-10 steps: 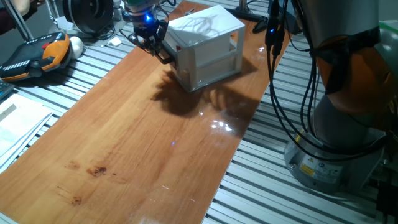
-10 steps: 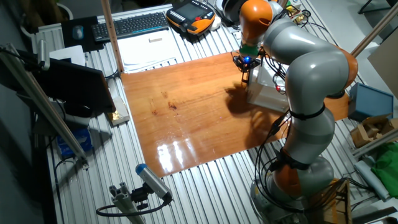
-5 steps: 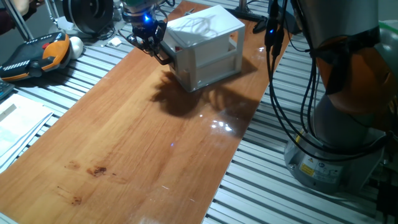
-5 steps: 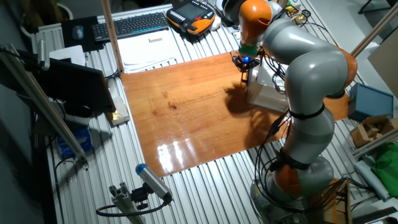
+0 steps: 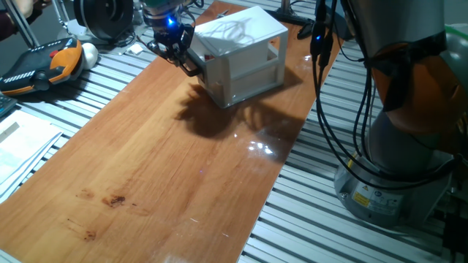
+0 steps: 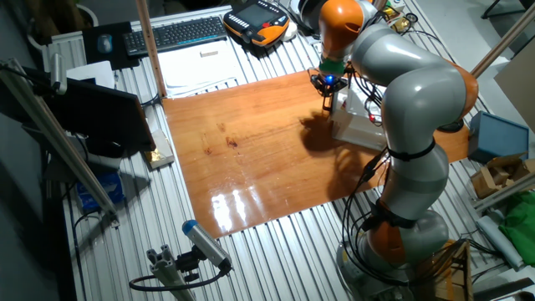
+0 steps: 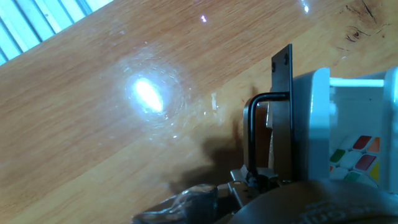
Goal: Grasp the handle and open the drawer
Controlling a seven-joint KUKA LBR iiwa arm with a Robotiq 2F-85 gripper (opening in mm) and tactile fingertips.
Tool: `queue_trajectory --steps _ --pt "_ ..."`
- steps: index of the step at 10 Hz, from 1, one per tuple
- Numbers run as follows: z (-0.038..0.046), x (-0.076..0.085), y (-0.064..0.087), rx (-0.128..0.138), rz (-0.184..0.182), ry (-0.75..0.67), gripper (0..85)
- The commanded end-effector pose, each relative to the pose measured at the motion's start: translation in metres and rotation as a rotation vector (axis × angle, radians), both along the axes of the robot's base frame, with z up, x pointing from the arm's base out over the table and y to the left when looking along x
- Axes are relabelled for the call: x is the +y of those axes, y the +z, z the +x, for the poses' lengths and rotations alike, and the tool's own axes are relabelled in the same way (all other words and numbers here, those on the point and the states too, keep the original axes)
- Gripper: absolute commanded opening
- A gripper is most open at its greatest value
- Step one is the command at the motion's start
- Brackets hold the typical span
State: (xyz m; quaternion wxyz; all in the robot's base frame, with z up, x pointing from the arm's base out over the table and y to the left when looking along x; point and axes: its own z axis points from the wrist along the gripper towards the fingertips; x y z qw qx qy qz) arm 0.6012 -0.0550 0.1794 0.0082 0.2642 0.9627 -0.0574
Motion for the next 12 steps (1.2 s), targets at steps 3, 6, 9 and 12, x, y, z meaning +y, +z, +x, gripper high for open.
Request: queue_trajectory --steps 3,6,9,12 --pt "0.0008 0.003 0.000 0.001 0.000 0.006 0.7" --pt "0.0013 0.005 -0.001 0.001 -0.006 0.007 0.7" --pt "0.0016 0.009 -0.002 -0.001 -0.004 0.008 0.7" --pt "0.0021 0.013 -0.001 0.001 -0.006 0.007 0.7"
